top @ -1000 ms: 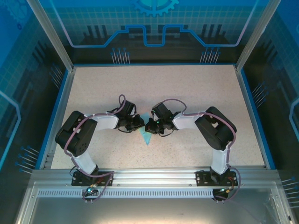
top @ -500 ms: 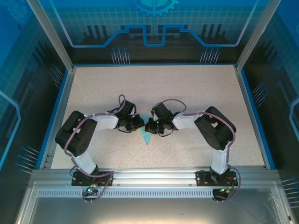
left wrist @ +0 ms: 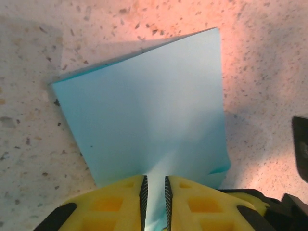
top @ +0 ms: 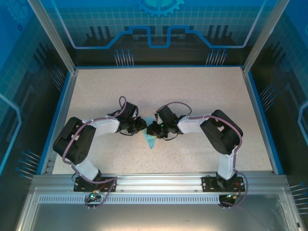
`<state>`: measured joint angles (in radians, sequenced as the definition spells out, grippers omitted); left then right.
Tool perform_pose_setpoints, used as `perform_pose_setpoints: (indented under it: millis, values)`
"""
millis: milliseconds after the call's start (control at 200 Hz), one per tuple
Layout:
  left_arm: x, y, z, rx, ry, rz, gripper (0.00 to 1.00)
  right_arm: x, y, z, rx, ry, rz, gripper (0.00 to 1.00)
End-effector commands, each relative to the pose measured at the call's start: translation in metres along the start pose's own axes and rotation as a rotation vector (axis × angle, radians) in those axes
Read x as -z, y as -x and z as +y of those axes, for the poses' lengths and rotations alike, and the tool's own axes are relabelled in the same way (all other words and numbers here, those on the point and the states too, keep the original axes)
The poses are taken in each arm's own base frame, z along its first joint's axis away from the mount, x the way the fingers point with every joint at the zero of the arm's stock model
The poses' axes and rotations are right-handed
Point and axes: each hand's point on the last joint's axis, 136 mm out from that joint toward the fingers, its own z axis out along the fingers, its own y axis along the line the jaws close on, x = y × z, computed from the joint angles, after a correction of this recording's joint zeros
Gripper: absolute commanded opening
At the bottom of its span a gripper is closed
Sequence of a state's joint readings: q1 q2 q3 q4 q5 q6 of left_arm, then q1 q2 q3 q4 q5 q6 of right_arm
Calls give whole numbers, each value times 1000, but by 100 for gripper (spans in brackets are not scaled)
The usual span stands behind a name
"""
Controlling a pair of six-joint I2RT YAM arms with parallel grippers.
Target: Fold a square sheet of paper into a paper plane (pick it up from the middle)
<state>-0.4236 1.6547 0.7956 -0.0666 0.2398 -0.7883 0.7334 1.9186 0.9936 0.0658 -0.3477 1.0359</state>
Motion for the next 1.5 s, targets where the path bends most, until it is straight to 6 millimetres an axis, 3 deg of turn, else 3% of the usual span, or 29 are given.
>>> perform_pose_setpoints:
  millis: [0, 140, 310, 820, 1290, 1495]
  values:
    - [19, 10, -10, 10, 0, -54, 20, -9, -17, -30, -19, -99, 32, 29]
    - [20, 14, -3, 18, 28, -63, 20, -6, -16, -29, 3, -101, 30, 32]
    - [1, 5, 17, 53, 85, -8, 15, -6, -17, -24, 47, -82, 36, 33]
    - [-12, -7, 35, 79, 127, 42, 8, -8, -24, 2, 187, -15, 67, 24]
    - [-12, -7, 29, 72, 105, 50, 7, -14, -21, -10, 174, -66, 60, 20]
    - [8, 0, 10, 61, 47, 3, 10, -17, -20, -26, 119, -141, 56, 11]
